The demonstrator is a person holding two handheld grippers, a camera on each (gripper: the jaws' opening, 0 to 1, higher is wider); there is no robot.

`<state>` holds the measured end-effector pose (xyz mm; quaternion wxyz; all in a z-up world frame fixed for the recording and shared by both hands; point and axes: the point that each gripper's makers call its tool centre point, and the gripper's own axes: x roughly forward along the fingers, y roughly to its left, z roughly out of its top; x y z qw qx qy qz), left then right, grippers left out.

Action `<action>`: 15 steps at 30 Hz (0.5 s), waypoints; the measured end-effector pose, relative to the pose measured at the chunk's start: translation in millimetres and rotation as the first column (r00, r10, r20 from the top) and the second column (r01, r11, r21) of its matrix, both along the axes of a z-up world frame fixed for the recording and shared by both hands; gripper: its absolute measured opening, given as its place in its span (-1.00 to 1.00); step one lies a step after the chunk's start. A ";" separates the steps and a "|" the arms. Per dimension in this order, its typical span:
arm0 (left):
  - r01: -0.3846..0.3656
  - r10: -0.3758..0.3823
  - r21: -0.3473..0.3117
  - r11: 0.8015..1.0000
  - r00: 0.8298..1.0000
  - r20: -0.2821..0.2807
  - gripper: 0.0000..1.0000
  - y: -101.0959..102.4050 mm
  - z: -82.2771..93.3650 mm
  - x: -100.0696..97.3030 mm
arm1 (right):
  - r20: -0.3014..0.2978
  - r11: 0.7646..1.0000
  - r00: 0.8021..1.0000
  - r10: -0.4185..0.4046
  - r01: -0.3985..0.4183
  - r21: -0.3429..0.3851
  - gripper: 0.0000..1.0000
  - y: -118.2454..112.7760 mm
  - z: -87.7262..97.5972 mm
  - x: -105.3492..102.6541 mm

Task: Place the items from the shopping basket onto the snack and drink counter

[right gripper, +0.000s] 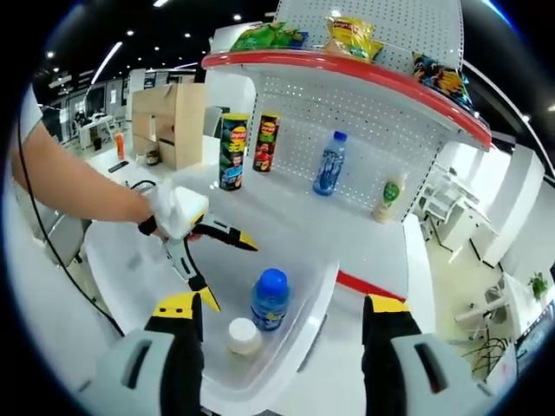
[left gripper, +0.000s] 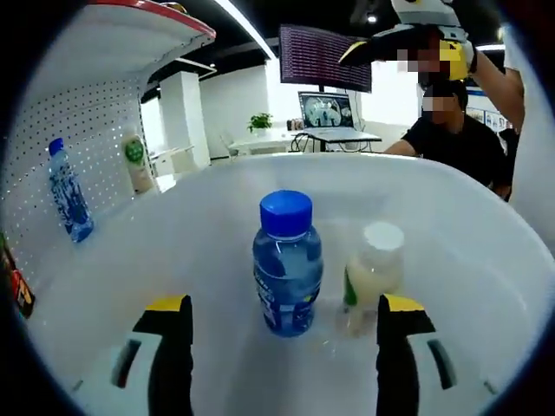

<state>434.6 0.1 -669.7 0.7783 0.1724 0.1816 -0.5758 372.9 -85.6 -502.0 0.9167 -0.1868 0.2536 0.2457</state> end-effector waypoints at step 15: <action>0.020 -0.021 -0.012 1.000 0.998 -0.052 0.66 -17.5 -35.4 9.3 | -0.022 0.997 0.998 -0.066 0.066 -0.028 0.48 -10.0 -2.5 -8.9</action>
